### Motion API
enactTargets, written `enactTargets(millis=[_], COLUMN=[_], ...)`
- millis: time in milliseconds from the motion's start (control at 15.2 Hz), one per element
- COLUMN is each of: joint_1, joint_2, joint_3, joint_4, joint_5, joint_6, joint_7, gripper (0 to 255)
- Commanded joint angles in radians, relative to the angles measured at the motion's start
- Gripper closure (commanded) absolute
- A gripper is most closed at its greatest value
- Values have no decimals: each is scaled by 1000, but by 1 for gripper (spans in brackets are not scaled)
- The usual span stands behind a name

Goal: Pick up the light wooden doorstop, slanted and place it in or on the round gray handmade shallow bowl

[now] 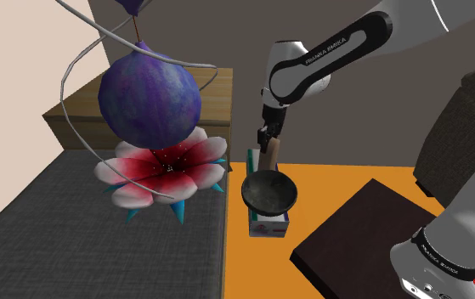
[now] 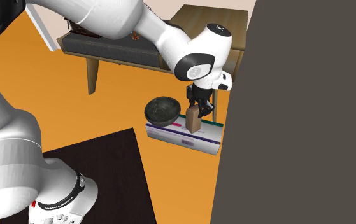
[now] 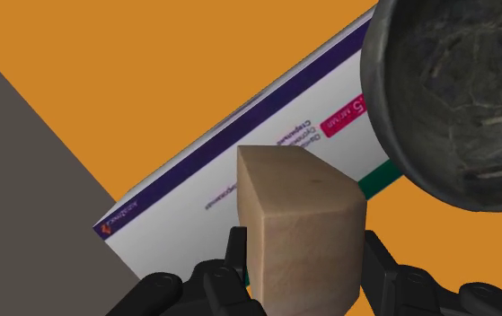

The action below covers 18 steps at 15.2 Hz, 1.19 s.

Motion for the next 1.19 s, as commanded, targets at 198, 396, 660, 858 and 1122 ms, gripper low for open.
enactTargets(millis=[198,396,660,858,1122], joint_1=[-1,-1,-2,-2,-2], joint_2=[-7,-32,-62,-83,-108], joint_3=[-1,-2,-3,-3,-4], joint_4=[4,17,37,54,80], joint_5=[-2,-5,-10,-13,-16], joint_6=[-15,-52,-103,-141,-192], joint_7=[1,6,13,18,24], gripper=[255,255,255,255,255])
